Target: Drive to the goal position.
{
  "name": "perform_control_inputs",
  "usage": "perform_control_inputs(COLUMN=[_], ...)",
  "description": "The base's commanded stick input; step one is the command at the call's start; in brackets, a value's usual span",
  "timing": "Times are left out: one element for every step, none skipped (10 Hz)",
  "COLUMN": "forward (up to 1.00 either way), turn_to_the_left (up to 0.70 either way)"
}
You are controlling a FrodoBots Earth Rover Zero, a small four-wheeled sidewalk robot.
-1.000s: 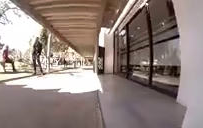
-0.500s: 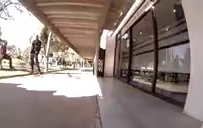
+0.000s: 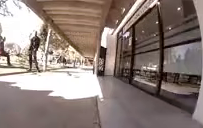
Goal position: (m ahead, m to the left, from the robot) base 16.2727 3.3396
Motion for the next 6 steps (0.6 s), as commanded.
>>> perform_control_inputs(forward=[0.50,0.50,0.50,0.50,0.50,0.50], turn_to_the_left=[0.50,0.50,0.48,0.15,0.00,0.00])
